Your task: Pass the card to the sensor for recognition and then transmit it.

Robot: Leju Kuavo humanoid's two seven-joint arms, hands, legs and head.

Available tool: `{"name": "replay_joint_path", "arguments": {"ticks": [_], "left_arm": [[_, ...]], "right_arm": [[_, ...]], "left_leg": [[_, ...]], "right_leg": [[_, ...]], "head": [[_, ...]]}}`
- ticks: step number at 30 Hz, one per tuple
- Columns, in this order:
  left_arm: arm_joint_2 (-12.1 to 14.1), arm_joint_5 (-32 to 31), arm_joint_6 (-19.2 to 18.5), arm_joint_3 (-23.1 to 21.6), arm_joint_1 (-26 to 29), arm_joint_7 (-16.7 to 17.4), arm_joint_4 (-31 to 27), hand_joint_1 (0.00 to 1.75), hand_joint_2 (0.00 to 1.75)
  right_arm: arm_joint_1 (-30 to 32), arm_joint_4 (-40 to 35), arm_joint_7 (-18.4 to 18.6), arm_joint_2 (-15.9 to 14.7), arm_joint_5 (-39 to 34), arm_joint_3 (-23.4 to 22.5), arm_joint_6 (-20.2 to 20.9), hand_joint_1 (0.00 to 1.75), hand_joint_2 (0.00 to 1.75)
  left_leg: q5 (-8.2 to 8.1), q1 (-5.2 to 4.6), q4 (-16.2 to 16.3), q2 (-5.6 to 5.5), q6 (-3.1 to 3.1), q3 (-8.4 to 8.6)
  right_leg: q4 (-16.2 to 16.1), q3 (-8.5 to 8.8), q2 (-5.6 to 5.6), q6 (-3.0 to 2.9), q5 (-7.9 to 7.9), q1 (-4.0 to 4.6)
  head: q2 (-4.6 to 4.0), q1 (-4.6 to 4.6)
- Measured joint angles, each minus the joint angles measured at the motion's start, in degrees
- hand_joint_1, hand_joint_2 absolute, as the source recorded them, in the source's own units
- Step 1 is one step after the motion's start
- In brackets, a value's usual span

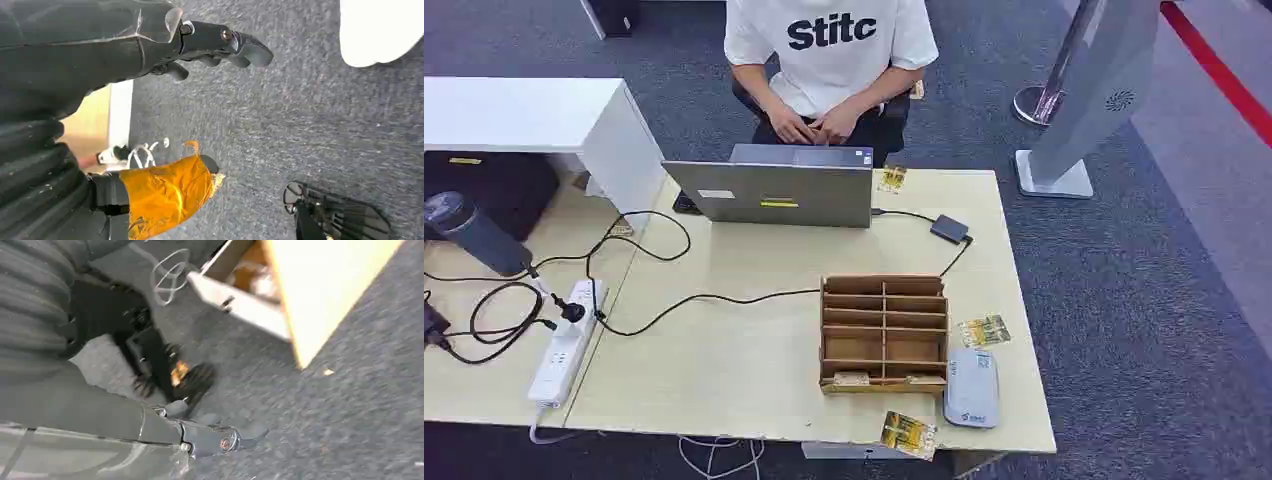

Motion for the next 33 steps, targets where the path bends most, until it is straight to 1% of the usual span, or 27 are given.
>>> {"name": "replay_joint_path", "arguments": {"ticks": [2, 3, 5, 6, 8, 9, 10, 13, 14, 15, 16, 19, 20, 21, 22, 24, 25, 28, 30, 33], "left_arm": [[0.0, -0.5, 0.0, 0.0, -0.1, -0.3, 0.0, 0.00, 1.75], [0.0, -0.5, 0.0, 0.0, -0.1, -0.3, 0.0, 0.00, 1.75], [0.1, -0.8, 0.1, 0.0, -0.1, -0.2, 0.0, 0.00, 1.75], [0.1, -1.0, 0.2, 0.0, -0.1, -0.2, 0.1, 0.00, 1.75], [0.1, -1.6, 0.6, 0.0, -0.1, 0.2, 0.1, 0.00, 1.75], [0.1, -2.0, 0.9, 0.0, -0.1, 0.7, 0.2, 0.00, 1.75], [0.1, -2.5, 1.2, 0.0, -0.1, 1.0, 0.3, 0.00, 1.75], [0.0, -2.9, 0.9, 0.0, -0.2, 2.9, 0.3, 0.00, 1.75], [0.0, -3.0, 0.4, 0.0, -0.2, 3.4, 0.3, 0.00, 1.75], [0.0, -3.0, 0.1, 0.1, -0.2, 3.6, 0.4, 0.00, 1.75], [0.0, -3.0, -0.3, 0.2, -0.2, 3.8, 0.4, 0.00, 1.75], [0.0, -3.0, -1.3, 0.9, -0.3, 3.8, 0.4, 0.00, 1.75], [0.0, -3.1, -1.4, 1.2, -0.3, 3.8, 0.4, 0.00, 1.75], [0.0, -3.2, -1.4, 1.5, -0.2, 3.8, 0.4, 0.00, 1.75], [-0.1, -3.5, -1.4, 1.8, -0.2, 3.9, 0.5, 0.00, 1.75], [-0.1, -3.9, -1.1, 2.3, -0.2, 4.0, 0.5, 0.00, 1.75], [-0.1, -4.1, -0.9, 2.7, -0.1, 4.0, 0.5, 0.00, 1.75], [-0.4, -4.2, -0.7, 3.6, -0.1, 4.1, 0.5, 0.00, 1.75], [-0.5, -4.3, -0.7, 4.4, 0.0, 4.4, 0.5, 0.00, 1.75], [-0.7, -4.5, -0.7, 5.2, 0.0, 4.7, 0.5, 0.00, 1.75]], "right_arm": [[-0.1, 0.0, -3.3, -0.5, -1.2, -1.4, 2.5, 0.00, 1.75], [-0.1, 0.0, -5.6, -0.9, -2.0, -2.1, 4.4, 0.00, 1.75], [-0.3, -0.1, -11.5, -2.0, -3.9, -4.2, 8.8, 0.00, 1.75], [-0.5, -0.1, -14.0, -2.6, -4.4, -5.2, 9.7, 0.00, 1.75], [-1.0, -0.3, -20.3, -3.9, -4.7, -7.3, 9.9, 0.00, 1.75], [-1.2, -0.6, -24.2, -4.5, -4.5, -8.3, 9.9, 0.00, 1.75], [-1.7, -0.9, -27.0, -5.3, -4.1, -9.2, 9.8, 0.00, 1.75], [-3.2, -2.1, -33.7, -7.0, -1.0, -11.7, 9.4, 0.00, 1.75], [-4.0, -3.4, -35.3, -7.3, 1.1, -12.6, 9.2, 0.00, 1.75], [-5.0, -5.0, -35.8, -7.3, 3.6, -13.6, 9.2, 0.00, 1.75], [-5.9, -7.4, -35.5, -7.3, 7.4, -15.2, 9.9, 0.00, 1.75], [-8.2, -15.5, -33.1, -5.5, 20.1, -21.0, 14.5, 0.00, 1.75], [-9.1, -18.1, -31.7, -4.7, 23.9, -22.8, 15.3, 0.00, 1.75], [-9.7, -21.2, -30.5, -3.4, 26.9, -24.5, 15.9, 0.00, 1.75], [-10.3, -26.2, -29.8, -1.2, 31.0, -26.9, 17.4, 0.00, 1.75], [-11.2, -33.3, -29.5, 2.1, 37.4, -29.6, 20.2, 0.00, 1.75], [-11.6, -37.7, -29.7, 4.1, 40.3, -30.3, 21.3, 0.00, 1.75], [-11.6, -48.6, -30.9, 8.9, 45.8, -30.5, 22.5, 0.00, 1.75], [-11.1, -55.6, -33.1, 12.0, 50.1, -29.9, 21.8, 0.00, 1.75], [-9.6, -64.0, -35.7, 15.3, 56.0, -27.6, 19.9, 0.00, 1.75]], "left_leg": [[0.00, -0.01, 0.0, 0.00, 0.00, -0.01], [0.00, -0.02, 0.0, 0.00, 0.00, -0.01], [0.00, -0.03, 0.0, 0.00, 0.00, -0.01], [0.00, -0.04, 0.0, 0.00, 0.01, -0.01], [-0.02, -0.09, 0.0, -0.01, 0.03, -0.02], [-0.02, -0.11, 0.0, 0.00, 0.03, -0.02], [-0.02, -0.11, 0.0, 0.01, 0.04, -0.02], [-0.04, -0.11, 0.0, 0.03, 0.08, 0.00], [-0.04, -0.11, 0.0, 0.09, 0.08, -0.02], [-0.04, -0.11, 0.0, 0.17, 0.08, 0.02], [-0.03, -0.10, 0.0, 0.18, 0.08, 0.04], [0.03, -0.08, 0.0, 0.13, 0.04, 0.10], [0.06, -0.05, 0.0, 0.04, 0.06, 0.07], [0.11, -0.04, 0.0, -0.02, -0.01, 0.04], [0.11, -0.06, 0.0, -0.02, -0.01, 0.05], [0.11, -0.04, 0.0, -0.04, -0.01, 0.07], [0.11, -0.02, 0.0, -0.08, -0.01, 0.08], [0.12, 0.00, 0.0, -0.09, -0.03, 0.08], [0.11, 0.00, 0.0, -0.09, -0.03, 0.07], [0.10, -0.01, 0.0, -0.06, -0.02, 0.07]], "right_leg": [[0.0, 0.00, 0.00, 0.00, 0.00, -0.01], [0.0, 0.01, 0.00, 0.00, 0.00, -0.01], [0.0, 0.01, 0.00, 0.01, 0.00, -0.03], [0.0, 0.01, 0.00, 0.01, 0.01, -0.03], [0.0, 0.01, 0.00, 0.02, 0.01, -0.08], [0.0, 0.02, 0.00, 0.02, 0.01, -0.11], [0.0, 0.01, 0.01, 0.03, 0.02, -0.11], [0.0, 0.03, 0.05, 0.02, 0.03, -0.12], [0.0, 0.02, 0.10, 0.02, 0.04, -0.12], [0.0, 0.01, 0.18, 0.01, 0.05, -0.12], [0.0, 0.04, 0.20, 0.01, 0.05, -0.12], [0.0, 0.06, 0.16, 0.01, 0.05, -0.09], [0.0, 0.12, 0.06, 0.01, 0.05, -0.07], [0.1, 0.09, 0.02, 0.00, 0.06, -0.07], [0.1, 0.07, 0.03, -0.01, 0.06, -0.08], [0.1, 0.07, 0.02, -0.01, 0.05, -0.07], [0.1, 0.06, 0.01, -0.01, 0.04, -0.04], [0.1, 0.05, 0.01, 0.00, 0.03, -0.01], [0.1, 0.04, 0.01, -0.01, 0.02, -0.01], [0.1, 0.04, 0.03, -0.02, 0.01, -0.02]], "head": [[0.00, 0.00], [0.00, 0.00], [0.00, 0.02], [0.00, 0.00], [0.00, -0.02], [0.00, 0.02], [0.00, 0.00], [0.00, -0.02], [0.00, 0.04], [0.00, -0.07], [0.00, 0.02], [0.00, 0.00], [0.00, 0.02], [0.00, 0.04], [0.00, 0.00], [0.00, 0.00], [0.00, 0.00], [0.00, 0.00], [0.00, 0.00], [0.00, 0.00]]}}
